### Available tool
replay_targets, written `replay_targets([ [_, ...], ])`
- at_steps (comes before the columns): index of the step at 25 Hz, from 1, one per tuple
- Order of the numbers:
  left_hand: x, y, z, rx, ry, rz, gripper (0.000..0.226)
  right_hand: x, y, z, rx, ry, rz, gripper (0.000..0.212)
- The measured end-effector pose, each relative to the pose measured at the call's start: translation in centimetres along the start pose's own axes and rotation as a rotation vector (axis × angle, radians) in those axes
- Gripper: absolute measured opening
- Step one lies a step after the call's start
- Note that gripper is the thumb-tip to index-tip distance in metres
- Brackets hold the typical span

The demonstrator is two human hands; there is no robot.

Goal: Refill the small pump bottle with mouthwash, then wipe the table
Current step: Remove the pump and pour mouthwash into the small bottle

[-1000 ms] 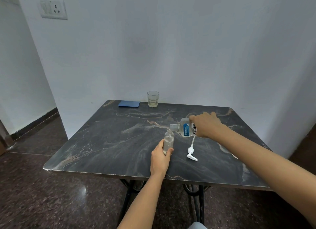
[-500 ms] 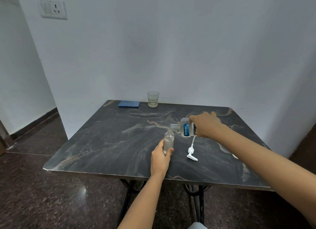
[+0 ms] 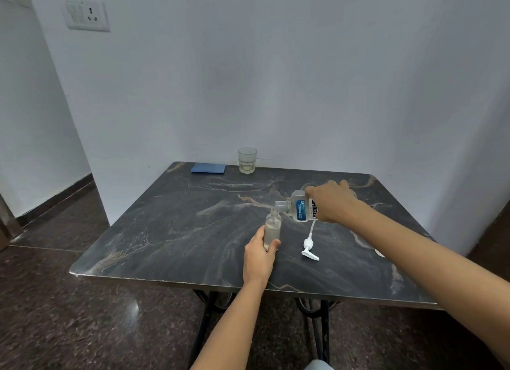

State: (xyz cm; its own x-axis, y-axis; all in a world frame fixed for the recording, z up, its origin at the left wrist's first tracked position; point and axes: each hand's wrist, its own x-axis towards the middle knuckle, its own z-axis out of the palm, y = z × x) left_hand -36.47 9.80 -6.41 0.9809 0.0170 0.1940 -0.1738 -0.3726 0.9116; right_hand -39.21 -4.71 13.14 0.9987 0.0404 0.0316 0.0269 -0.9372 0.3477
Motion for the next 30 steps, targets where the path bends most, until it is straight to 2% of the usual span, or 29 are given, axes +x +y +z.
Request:
replay_targets([
  [16, -0.09, 0.09, -0.05, -0.009, 0.007, -0.001, 0.045, 0.31, -0.14, -0.09, -0.017, -0.006, 0.004, 0.048],
  [24, 0.02, -0.04, 0.01, -0.010, 0.000, 0.004, 0.034, 0.44, -0.30, -0.14, -0.041, 0.010, 0.018, 0.045],
  [30, 0.16, -0.33, 0.13, 0.000, -0.005, -0.007, 0.041, 0.40, -0.28, -0.10, -0.032, 0.017, 0.017, 0.044],
])
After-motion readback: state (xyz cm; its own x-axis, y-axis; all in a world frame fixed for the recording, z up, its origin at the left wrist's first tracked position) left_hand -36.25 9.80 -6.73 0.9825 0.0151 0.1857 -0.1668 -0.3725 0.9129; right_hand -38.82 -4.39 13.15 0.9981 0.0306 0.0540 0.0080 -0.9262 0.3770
